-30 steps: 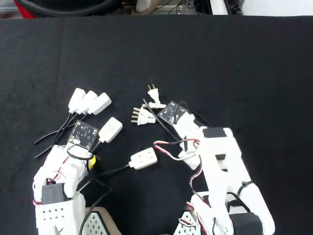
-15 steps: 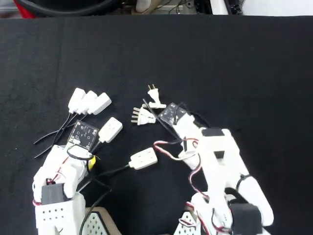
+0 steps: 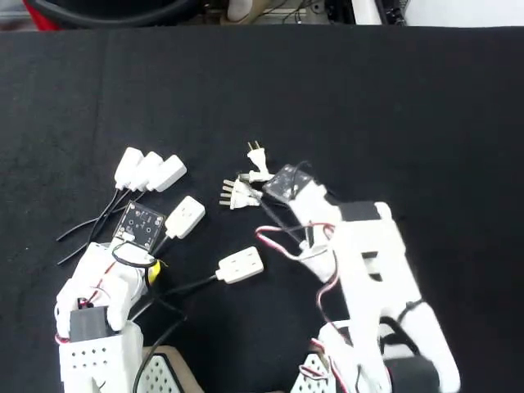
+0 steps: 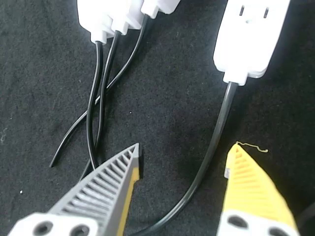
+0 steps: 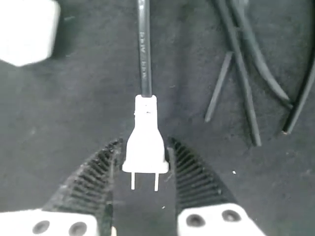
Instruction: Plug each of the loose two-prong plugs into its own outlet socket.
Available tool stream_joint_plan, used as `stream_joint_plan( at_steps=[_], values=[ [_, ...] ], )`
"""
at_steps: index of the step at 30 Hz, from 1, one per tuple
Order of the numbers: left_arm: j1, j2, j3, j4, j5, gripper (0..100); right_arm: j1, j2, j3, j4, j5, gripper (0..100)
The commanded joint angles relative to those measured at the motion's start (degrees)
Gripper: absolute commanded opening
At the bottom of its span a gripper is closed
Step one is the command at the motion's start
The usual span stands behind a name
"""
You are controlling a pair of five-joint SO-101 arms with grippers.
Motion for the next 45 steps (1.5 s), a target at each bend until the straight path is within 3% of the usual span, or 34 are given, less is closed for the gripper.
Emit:
stream_joint_plan(
  at_steps=[1,10,17,24,39,45],
  values=[
    [-0.13,-0.09,0.31,-0.62,-0.35,28,-6.15,-5.05,3.30,1.23,-0.44,3.7],
    [-0.13,-0.09,0.31,-0.62,-0.35,28,-7.82,-5.23,3.38,-2.81,-4.40,24.7],
    [-0.13,-0.09,0.31,-0.70,-0.35,28,-8.00,-5.32,-0.13,4.75,-4.40,24.3],
    [-0.13,-0.09,0.31,-0.62,-0.35,28,-11.87,-5.23,1.80,3.08,-8.26,9.8],
    [-0.13,-0.09,0.31,-0.62,-0.35,28,-13.10,-4.88,5.85,-3.34,-8.26,11.3],
    [-0.13,-0.09,0.31,-0.53,-0.35,28,-8.09,-4.79,7.16,-5.71,-5.19,14.8]
  ],
)
